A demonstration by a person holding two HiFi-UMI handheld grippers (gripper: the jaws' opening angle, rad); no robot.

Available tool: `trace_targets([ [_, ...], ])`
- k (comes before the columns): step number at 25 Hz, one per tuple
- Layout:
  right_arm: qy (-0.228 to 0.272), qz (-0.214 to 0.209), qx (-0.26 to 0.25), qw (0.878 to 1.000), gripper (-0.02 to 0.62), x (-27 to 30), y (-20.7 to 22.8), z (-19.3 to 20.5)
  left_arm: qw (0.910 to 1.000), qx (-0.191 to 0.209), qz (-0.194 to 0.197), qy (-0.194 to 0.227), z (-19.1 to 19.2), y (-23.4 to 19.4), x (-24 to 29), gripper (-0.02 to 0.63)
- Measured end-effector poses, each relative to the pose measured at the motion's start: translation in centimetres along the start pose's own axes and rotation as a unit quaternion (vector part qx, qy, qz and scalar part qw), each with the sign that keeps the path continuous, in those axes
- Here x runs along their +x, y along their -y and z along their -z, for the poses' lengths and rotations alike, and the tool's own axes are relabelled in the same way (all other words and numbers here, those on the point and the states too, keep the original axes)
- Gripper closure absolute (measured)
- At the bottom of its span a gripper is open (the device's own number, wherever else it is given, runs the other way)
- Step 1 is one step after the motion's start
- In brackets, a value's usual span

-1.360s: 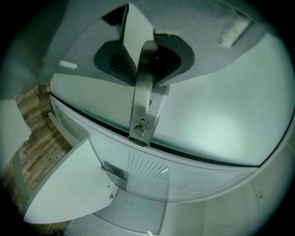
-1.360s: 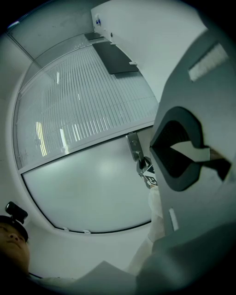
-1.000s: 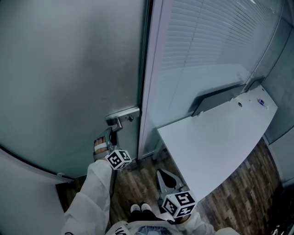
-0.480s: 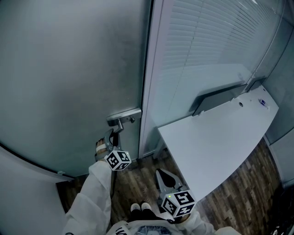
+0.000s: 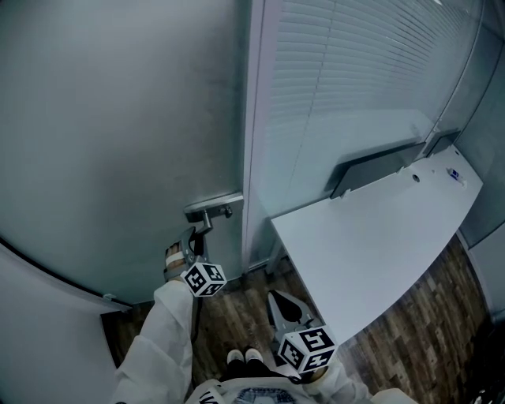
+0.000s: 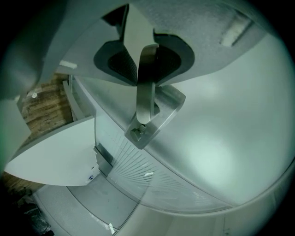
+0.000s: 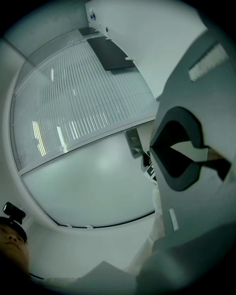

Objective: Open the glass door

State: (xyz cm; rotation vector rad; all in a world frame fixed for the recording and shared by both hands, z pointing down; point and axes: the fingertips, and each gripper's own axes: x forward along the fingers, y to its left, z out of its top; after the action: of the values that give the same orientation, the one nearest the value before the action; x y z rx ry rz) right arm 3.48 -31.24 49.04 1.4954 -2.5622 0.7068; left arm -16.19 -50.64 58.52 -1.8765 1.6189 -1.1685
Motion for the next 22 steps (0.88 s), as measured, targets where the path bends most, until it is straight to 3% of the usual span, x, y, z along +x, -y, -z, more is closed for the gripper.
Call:
trace_targets([
  [15,-0.002,-0.026,-0.004,1.000,0.592,-2.7,1.3,1.0,0.9969,0.067,-0.016,-0.038,0.2,1.9,-4.6,0.494],
  [22,-0.002,-0.041,-0.008,0.999,0.592,-3.5,0.0,1.0,0.9845,0.161,-0.053,-0.046,-0.6,1.2,-7.6,0.494],
])
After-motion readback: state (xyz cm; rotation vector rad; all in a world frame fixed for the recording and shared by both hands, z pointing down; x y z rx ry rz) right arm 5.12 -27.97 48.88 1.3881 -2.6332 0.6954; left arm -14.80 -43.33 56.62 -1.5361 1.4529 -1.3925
